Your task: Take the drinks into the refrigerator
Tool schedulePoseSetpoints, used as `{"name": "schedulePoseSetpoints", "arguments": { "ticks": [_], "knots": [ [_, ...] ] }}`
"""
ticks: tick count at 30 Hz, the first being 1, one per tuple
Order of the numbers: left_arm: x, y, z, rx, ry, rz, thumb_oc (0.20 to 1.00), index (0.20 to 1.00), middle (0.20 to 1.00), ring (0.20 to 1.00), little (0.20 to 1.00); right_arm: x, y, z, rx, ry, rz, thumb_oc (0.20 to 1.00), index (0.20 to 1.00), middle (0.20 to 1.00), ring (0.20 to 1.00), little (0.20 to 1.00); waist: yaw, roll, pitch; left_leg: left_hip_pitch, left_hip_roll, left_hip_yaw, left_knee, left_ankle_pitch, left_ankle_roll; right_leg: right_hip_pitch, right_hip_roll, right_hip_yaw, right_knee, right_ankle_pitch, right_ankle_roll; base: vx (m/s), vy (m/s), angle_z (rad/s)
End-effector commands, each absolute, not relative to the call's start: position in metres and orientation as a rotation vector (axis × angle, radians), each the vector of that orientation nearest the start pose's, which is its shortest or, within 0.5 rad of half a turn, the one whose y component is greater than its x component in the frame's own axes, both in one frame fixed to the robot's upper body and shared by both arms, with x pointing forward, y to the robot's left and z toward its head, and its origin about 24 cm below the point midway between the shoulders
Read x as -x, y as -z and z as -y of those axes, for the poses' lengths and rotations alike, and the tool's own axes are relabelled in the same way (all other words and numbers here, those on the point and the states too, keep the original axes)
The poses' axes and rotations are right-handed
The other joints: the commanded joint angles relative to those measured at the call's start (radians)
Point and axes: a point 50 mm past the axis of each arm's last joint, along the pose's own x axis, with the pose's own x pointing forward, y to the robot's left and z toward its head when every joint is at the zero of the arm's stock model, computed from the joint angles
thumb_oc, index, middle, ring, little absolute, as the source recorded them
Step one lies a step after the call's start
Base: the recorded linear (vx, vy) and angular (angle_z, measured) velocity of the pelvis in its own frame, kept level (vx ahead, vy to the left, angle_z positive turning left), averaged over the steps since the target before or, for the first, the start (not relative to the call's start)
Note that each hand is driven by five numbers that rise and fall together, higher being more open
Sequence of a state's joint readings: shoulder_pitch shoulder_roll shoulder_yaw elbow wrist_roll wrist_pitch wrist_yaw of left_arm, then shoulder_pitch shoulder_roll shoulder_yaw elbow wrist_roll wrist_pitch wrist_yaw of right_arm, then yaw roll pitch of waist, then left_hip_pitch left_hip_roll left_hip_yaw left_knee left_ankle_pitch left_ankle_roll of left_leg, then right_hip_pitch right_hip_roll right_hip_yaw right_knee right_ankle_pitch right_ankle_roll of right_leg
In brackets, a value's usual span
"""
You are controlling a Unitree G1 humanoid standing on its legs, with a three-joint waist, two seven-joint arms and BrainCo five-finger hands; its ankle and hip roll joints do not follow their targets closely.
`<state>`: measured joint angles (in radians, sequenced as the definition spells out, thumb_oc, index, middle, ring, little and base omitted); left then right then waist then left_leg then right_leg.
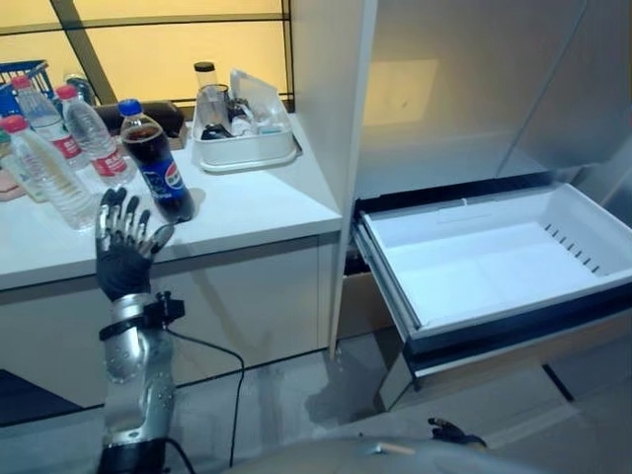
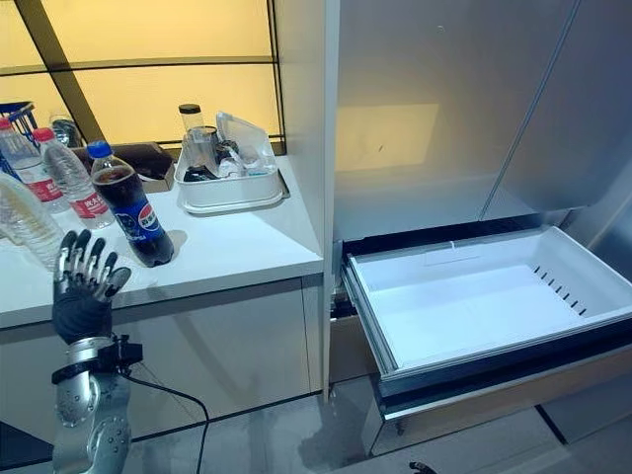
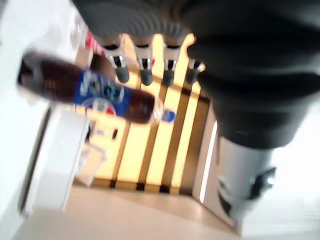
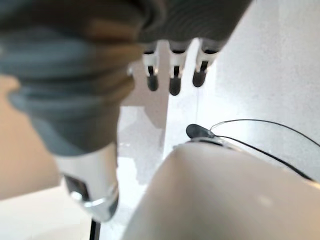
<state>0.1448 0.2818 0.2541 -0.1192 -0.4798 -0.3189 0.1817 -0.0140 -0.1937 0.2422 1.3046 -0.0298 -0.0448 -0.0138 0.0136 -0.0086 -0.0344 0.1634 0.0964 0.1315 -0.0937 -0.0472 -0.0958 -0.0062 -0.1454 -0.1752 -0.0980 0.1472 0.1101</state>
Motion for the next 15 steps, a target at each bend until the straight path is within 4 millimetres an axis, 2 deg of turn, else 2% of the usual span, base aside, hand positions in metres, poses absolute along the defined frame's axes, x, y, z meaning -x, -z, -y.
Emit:
{"name": "schedulePoseSetpoints", "arguments": {
  "ticks": [1, 9, 10, 15],
  "knots": [
    [-0.213, -0.129, -0.286, 0.042, -0.474, 0.549, 1.0, 1.0, 1.0, 1.0, 1.0, -0.097, 0.169, 0.192, 0.361, -0.158, -1.214, 1.0, 1.0, 1.0, 1.0, 1.0, -0.013, -0.037, 0.046, -0.063, -0.088, -0.055, 0.006, -0.018, 0.064, 0.101, 0.03, -0.071, 0.011, -0.114, 0.008, 0.0, 0.0, 0.0],
    [-0.225, -0.123, -0.294, 0.007, -0.487, 0.486, 1.0, 1.0, 1.0, 1.0, 1.0, -0.097, 0.168, 0.193, 0.373, -0.171, -1.211, 1.0, 1.0, 1.0, 1.0, 1.0, -0.018, -0.036, 0.044, -0.065, -0.089, -0.055, 0.006, -0.015, 0.063, 0.1, 0.03, -0.072, 0.011, -0.112, 0.01, 0.0, 0.0, 0.0],
    [-0.236, -0.12, -0.303, -0.018, -0.489, 0.436, 1.0, 1.0, 1.0, 1.0, 1.0, -0.096, 0.169, 0.195, 0.378, -0.18, -1.219, 1.0, 1.0, 1.0, 1.0, 1.0, -0.024, -0.034, 0.041, -0.064, -0.09, -0.055, 0.006, -0.015, 0.063, 0.1, 0.03, -0.072, 0.011, -0.111, 0.012, 0.0, 0.0, 0.0],
    [-0.255, -0.122, -0.318, -0.058, -0.494, 0.372, 1.0, 1.0, 1.0, 1.0, 1.0, -0.091, 0.17, 0.195, 0.393, -0.199, -1.235, 1.0, 1.0, 1.0, 1.0, 1.0, -0.04, -0.03, 0.035, -0.062, -0.088, -0.049, 0.006, -0.014, 0.061, 0.101, 0.029, -0.068, 0.011, -0.111, 0.015, 0.0, 0.0, 0.0]
  ]
}}
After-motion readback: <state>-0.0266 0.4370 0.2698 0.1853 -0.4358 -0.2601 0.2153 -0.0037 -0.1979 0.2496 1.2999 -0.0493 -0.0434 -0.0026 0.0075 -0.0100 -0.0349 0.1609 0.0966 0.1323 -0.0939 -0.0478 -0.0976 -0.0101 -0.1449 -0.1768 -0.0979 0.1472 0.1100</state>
